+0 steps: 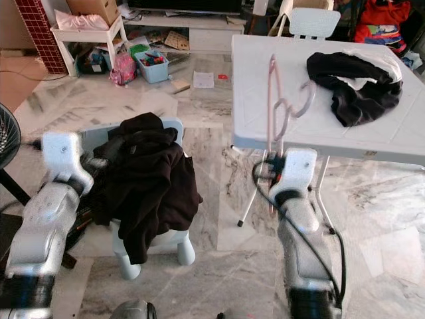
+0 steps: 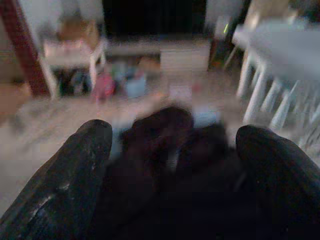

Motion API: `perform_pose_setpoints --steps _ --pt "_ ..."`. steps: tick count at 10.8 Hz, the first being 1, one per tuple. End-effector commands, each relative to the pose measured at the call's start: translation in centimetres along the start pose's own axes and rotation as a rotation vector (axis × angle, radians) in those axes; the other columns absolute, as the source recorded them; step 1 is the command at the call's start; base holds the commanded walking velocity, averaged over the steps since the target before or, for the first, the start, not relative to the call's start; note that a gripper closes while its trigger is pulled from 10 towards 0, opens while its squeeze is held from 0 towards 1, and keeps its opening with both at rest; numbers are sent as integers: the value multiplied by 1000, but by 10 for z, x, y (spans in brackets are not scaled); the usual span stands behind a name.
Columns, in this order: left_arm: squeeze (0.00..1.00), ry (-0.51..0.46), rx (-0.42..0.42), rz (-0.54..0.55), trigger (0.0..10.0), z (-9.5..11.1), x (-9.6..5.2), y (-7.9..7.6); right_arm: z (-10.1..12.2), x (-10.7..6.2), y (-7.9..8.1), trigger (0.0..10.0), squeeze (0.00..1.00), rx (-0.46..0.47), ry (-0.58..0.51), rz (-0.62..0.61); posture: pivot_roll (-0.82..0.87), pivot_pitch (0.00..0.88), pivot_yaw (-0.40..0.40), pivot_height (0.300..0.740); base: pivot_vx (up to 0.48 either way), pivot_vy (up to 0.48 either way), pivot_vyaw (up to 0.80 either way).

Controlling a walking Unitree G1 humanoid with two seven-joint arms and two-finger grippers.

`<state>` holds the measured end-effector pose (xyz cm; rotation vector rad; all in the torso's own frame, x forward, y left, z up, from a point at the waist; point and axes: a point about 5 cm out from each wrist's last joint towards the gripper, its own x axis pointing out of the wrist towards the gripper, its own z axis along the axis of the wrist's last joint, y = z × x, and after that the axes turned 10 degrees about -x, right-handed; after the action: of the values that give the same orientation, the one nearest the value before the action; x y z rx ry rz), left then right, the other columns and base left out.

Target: Hang hanger

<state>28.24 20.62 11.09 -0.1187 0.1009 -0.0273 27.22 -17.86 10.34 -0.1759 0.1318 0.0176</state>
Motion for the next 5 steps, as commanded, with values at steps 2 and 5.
perform_pose_setpoints --steps 2,5 --pt "0 91 7 50 10000 -20 -6 14 -1 -4 6 10000 0 -50 -17 26 -39 0 -26 740 0 0 0" --pt "0 248 45 133 10000 -43 -12 28 6 -13 10 10000 0 -91 -51 105 -52 0 -41 740 0 0 0"
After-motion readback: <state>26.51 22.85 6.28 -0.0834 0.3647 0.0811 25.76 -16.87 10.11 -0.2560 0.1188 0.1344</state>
